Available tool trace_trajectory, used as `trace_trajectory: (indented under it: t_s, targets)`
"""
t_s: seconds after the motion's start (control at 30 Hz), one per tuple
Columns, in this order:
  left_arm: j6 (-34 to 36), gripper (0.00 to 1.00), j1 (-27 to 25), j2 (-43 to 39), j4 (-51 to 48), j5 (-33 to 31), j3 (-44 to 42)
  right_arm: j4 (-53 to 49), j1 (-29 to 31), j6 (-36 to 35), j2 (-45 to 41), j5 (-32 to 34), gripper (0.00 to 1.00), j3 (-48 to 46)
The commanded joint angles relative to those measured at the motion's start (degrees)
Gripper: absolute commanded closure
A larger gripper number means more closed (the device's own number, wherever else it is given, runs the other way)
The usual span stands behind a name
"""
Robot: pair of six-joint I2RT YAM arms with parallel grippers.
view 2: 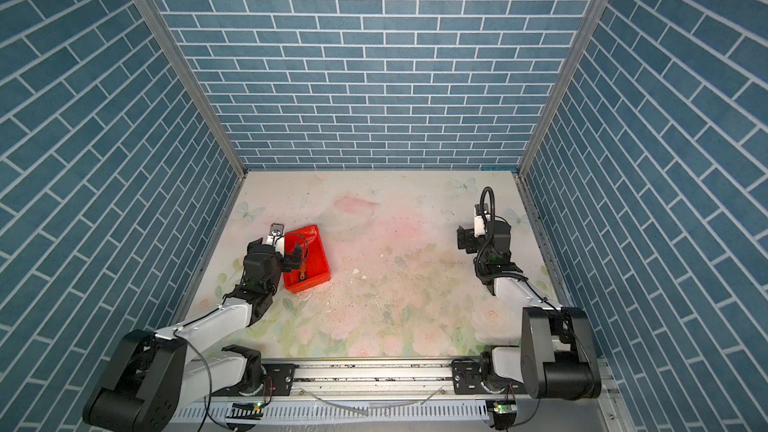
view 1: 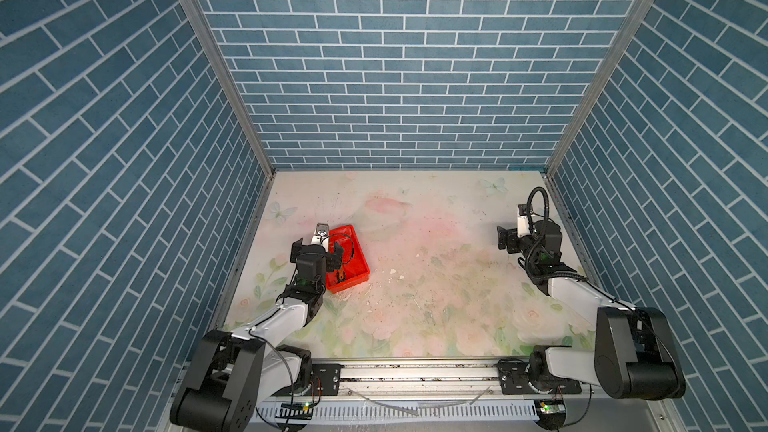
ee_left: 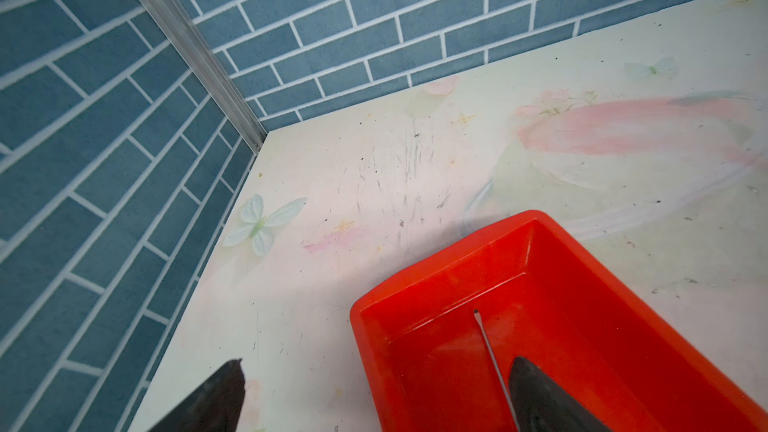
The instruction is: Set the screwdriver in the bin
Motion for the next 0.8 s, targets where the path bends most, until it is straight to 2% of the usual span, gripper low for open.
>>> trace_trajectory:
  t_s: [0.0,0.2,0.33,0.43,0.5,0.57,0.6,0.7,0.77]
  targets:
    - [0.34,0.0,1.3,2.49,10.72,0.97,-1.74,6.81,-1.25,1.45,2.41,1.51,0.04,-3.28]
    - [0.41,0.0,4.49,8.05,19.11,5.95,-1.56,18.81,-2.87,2.4,7.9,-0.22,0.04,-7.2]
    - [-1.02,0.0,6.24,15.26,25.44,8.91,-1.22,21.1,-4.85,4.28,9.09,-2.24,0.05,-7.94]
    - [-0.25,0.0,6.34,22.23,34.69,8.75,-2.02,26.46,-5.64,4.29,12.53,-4.51,0.05,-9.13]
    - [-1.6,0.0,7.13,18.87,25.79,10.25,-0.24,25.05,-5.92,4.59,12.8,-4.38,0.05,-8.4]
    - [-1.34,0.0,7.3,20.51,26.03,9.88,1.1,24.34,-6.09,4.84,13.23,-4.44,0.05,-7.61]
    - [-2.31,0.0,7.47,19.57,21.06,9.23,2.86,23.63,-6.2,4.92,13.18,-4.5,0.05,-7.38]
    - [-5.19,0.0,10.14,19.81,14.99,11.06,6.07,24.16,-6.58,5.38,13.51,-4.83,0.05,-7.24]
    - [-5.33,0.0,10.64,19.94,16.11,11.58,5.67,23.46,-6.72,5.66,13.49,-4.57,0.06,-6.97]
